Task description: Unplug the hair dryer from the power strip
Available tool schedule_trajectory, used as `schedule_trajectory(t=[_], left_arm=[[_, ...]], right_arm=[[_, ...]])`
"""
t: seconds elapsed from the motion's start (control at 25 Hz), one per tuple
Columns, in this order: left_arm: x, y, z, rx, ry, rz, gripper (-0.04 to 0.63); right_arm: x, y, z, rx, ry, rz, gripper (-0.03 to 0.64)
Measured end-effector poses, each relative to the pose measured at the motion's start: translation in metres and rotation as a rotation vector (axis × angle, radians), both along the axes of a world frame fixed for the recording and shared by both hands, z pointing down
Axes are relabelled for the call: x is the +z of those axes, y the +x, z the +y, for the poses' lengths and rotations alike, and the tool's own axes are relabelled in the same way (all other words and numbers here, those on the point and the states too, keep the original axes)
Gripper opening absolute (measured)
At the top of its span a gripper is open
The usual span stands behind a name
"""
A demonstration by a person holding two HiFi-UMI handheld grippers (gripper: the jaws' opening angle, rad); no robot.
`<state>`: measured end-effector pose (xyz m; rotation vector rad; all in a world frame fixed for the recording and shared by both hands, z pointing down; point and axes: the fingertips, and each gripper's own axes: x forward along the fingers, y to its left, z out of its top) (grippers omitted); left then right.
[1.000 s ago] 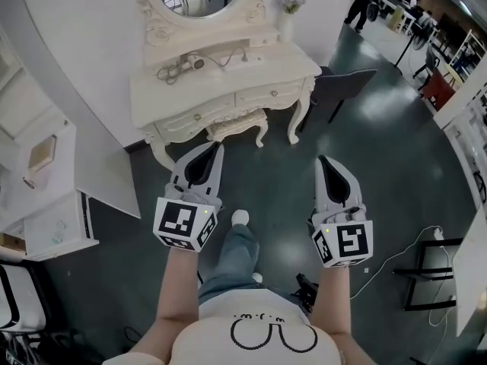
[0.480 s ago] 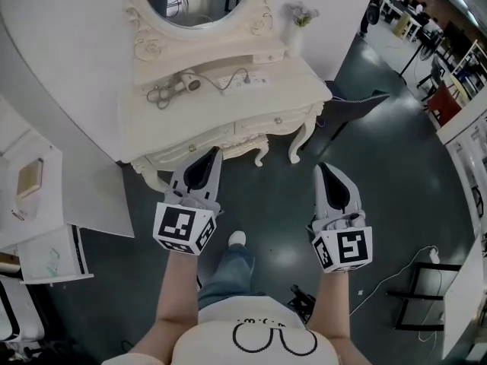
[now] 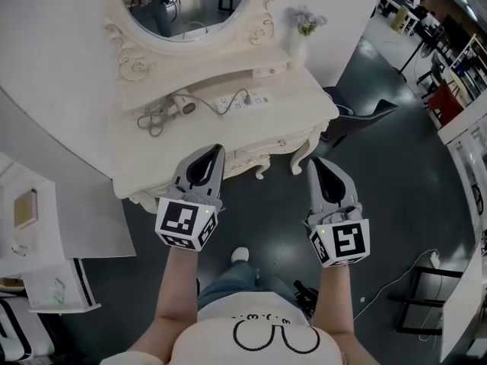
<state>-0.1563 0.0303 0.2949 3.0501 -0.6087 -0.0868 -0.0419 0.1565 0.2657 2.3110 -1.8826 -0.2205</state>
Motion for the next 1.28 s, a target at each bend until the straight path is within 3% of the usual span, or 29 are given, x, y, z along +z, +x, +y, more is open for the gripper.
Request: schedule_trajectory(t=[0.36, 0.56, 0.8, 1.28], left_arm=[[0.011, 0.050, -0.046, 0.012, -0.019, -0.020, -0.002], [0.015, 0.077, -0.078, -0.028, -0.025, -0.016, -0.002], [0.019, 0.122, -0.123, -0.093, -0.035, -0.021, -0.002], [0.051, 0.228, -0.207, -0.250, -0.134, -0.023, -0.002]], right_arm=[[0.012, 0.050, -0.048, 0.014, -0.012, -0.023, 0.002], [0.016, 0.082, -0.085, -0.014, 0.007, -0.041, 0.002], [0.028, 0.137, -0.146, -0.096, 0.004, -0.075, 0.002], [0.047, 0.256, -0.281, -0.319, -0.067, -0.109, 0.002]])
